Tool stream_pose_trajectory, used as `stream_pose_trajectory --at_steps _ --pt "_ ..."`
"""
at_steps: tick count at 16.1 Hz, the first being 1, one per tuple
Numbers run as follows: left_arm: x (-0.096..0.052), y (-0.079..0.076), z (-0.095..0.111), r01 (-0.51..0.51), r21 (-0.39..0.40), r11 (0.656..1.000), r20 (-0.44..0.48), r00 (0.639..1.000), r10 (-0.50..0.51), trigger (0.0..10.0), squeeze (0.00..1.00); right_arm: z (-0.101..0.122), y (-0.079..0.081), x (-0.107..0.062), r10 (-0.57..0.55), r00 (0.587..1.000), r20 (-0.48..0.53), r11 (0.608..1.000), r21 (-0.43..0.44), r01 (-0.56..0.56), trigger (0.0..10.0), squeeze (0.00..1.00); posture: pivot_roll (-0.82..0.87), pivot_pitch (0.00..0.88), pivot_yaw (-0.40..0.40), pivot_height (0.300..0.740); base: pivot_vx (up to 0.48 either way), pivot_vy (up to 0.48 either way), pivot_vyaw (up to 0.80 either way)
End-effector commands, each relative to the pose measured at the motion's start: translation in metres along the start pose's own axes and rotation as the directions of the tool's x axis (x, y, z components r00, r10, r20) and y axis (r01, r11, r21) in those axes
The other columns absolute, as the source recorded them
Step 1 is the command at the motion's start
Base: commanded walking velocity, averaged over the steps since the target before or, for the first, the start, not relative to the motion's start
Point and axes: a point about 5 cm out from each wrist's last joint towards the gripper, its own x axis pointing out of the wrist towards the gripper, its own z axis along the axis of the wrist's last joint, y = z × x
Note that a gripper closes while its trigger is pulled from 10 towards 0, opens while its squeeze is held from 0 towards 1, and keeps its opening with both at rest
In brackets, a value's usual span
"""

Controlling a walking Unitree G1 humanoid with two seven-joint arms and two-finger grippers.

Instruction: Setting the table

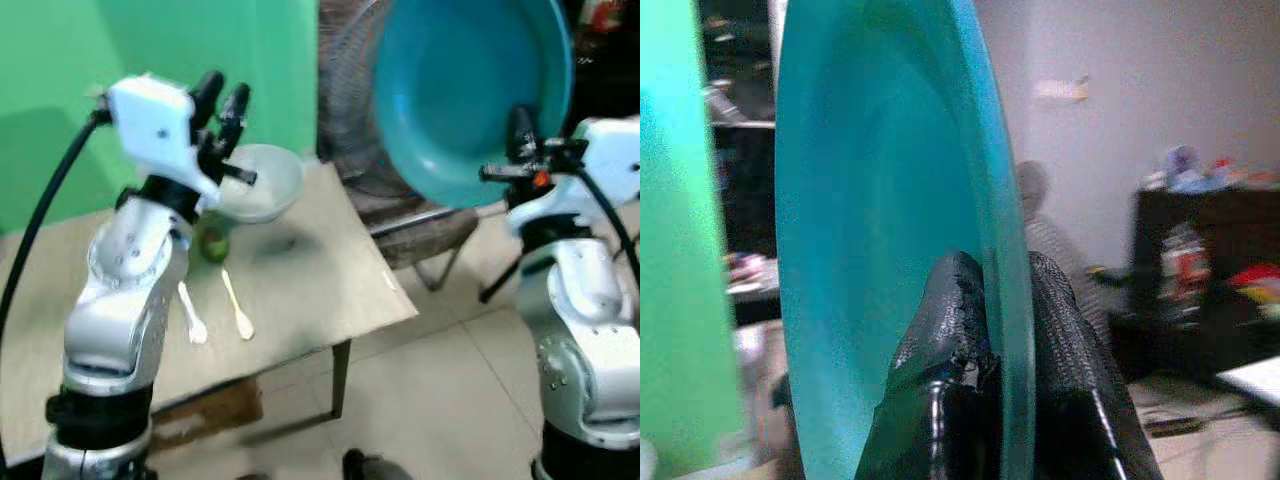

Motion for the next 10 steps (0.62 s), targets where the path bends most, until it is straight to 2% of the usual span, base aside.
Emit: stream_pose_trajectory --at_steps 1,2,3,4,6,8,9,10 --pt "0.003 0.004 -0.005 -0.076 0.078 0.994 -0.055 0.995 0.08 10.0 0.0 0.018 0.001 -0.002 0.003 0.995 0.095 1.0 -0.004 -0.003 10.0 0.0 0.08 0.0 0.024 0.74 0.0 0.0 -0.8" --pt "0.003 0.006 -0.006 -0.128 0.11 0.986 -0.054 0.989 0.134 10.0 0.0 0.018 0.001 -0.002 0.004 0.996 0.09 1.0 -0.004 -0.004 10.0 0.0 0.08 0.0 0.024 0.74 0.0 0.0 -0.8" --pt "0.005 0.008 -0.007 -0.178 0.097 0.979 -0.045 0.982 0.183 10.0 0.0 0.017 0.0 -0.001 0.008 0.997 0.082 1.0 -0.005 -0.008 10.0 0.0 0.08 0.0 0.025 0.74 0.0 0.0 -0.8" --pt "0.007 0.008 -0.004 -0.185 0.068 0.98 -0.012 0.982 0.186 10.0 0.0 0.017 0.0 -0.001 0.009 0.997 0.08 1.0 -0.007 -0.008 10.0 0.0 0.08 0.0 0.024 0.74 0.0 0.0 -0.8" --pt "0.008 0.006 0.001 -0.183 -0.024 0.983 0.001 0.983 0.183 10.0 0.0 0.019 -0.004 -0.001 -0.017 0.994 0.104 0.996 -0.088 0.026 10.0 0.0 0.08 0.0 0.023 0.74 0.0 0.0 -0.8" --pt "0.01 0.007 0.01 -0.193 -0.013 0.981 0.092 0.977 0.194 10.0 0.0 0.016 -0.005 -0.001 -0.025 0.996 0.086 0.999 -0.046 0.029 10.0 0.0 0.09 0.0 0.021 0.74 0.0 0.0 -0.8" --pt "0.009 0.008 0.011 -0.218 0.025 0.976 0.117 0.97 0.214 10.0 0.0 0.016 -0.006 -0.001 -0.031 0.996 0.087 0.998 -0.045 0.035 10.0 0.0 0.09 0.0 0.022 0.74 0.0 0.0 -0.8" --pt "0.006 0.006 0.002 -0.227 0.036 0.973 0.023 0.974 0.226 10.0 0.0 0.015 -0.005 -0.002 -0.025 0.996 0.081 0.999 -0.026 0.027 10.0 0.0 0.09 0.0 0.022 0.74 0.0 0.0 -0.8"
